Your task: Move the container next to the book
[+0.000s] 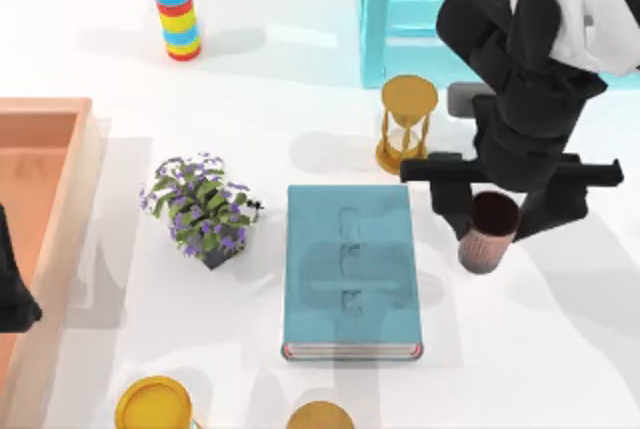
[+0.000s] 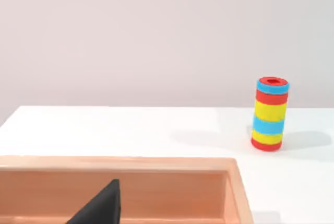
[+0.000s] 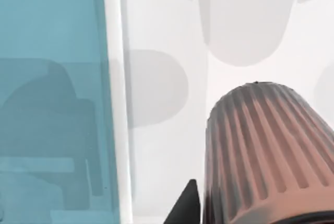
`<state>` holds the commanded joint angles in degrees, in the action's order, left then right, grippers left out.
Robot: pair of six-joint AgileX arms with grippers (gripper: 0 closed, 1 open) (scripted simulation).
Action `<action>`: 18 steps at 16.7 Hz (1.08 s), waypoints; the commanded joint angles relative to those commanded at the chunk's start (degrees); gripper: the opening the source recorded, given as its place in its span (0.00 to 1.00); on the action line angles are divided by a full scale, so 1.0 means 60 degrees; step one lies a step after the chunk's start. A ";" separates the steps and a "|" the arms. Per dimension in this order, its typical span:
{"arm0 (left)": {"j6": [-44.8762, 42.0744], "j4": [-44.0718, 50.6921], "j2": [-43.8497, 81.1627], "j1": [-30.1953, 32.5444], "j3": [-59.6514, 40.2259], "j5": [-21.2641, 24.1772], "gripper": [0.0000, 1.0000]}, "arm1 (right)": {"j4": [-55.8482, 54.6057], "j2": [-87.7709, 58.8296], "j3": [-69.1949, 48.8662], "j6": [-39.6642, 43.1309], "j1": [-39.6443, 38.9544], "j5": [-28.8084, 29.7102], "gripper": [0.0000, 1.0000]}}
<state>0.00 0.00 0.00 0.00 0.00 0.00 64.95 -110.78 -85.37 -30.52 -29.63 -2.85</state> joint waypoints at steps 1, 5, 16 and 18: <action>0.0000 0.0000 0.0000 0.0000 0.0000 0.0000 1.00 | 0.0000 0.0000 0.0000 0.0000 0.0000 0.0000 0.00; 0.0000 0.0000 0.0000 0.0000 0.0000 0.0000 1.00 | 0.0000 0.0000 0.0000 0.0000 0.0000 0.0000 0.15; 0.0000 0.0000 0.0000 0.0000 0.0000 0.0000 1.00 | 0.0000 0.0000 0.0000 0.0000 0.0000 0.0000 0.98; 0.0000 0.0000 0.0000 0.0000 0.0000 0.0000 1.00 | 0.0000 0.0000 0.0000 0.0000 0.0000 0.0000 1.00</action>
<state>0.00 0.00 0.00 0.00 0.00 0.00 64.95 -110.78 -85.37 -30.52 -29.63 -2.85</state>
